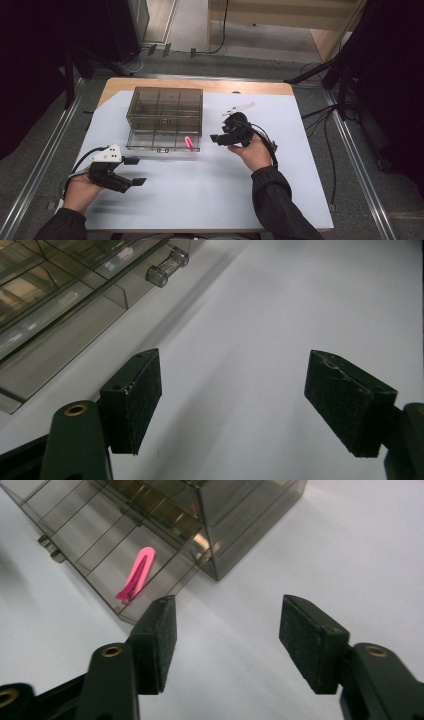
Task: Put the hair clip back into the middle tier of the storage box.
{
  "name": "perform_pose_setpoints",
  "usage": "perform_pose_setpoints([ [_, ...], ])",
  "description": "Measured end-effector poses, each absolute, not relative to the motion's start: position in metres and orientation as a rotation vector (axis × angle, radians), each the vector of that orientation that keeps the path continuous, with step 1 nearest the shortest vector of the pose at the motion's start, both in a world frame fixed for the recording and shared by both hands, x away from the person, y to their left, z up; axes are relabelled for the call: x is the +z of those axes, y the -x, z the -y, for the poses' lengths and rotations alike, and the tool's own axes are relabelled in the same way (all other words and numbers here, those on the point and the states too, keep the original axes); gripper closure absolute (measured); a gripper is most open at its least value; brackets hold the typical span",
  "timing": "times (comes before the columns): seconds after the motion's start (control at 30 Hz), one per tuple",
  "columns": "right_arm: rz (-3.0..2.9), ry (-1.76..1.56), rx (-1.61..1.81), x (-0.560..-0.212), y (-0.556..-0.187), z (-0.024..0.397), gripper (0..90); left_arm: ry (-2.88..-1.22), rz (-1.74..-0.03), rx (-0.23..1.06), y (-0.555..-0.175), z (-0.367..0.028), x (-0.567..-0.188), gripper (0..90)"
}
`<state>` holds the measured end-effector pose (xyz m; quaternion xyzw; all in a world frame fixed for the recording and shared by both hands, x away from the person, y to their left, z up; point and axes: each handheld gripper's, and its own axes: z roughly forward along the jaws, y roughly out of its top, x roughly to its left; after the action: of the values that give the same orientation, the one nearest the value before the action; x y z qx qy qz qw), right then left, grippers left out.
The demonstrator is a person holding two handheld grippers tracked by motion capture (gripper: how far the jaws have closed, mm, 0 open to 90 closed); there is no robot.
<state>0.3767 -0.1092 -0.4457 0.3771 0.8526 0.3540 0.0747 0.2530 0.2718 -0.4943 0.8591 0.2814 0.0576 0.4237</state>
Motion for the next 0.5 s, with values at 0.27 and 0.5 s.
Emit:
perform_pose_setpoints([
  [0.27,-2.525,-1.132,1.061,-0.453,-0.382,0.122,28.5,-2.154,-0.701,0.140,-0.254,-0.272,-0.494,23.8],
  [0.5,-2.532,-1.126,1.009,-0.465,-0.387,0.133,22.6,-2.156,-0.700,0.141,-0.254,-0.272,-0.494,23.8],
])
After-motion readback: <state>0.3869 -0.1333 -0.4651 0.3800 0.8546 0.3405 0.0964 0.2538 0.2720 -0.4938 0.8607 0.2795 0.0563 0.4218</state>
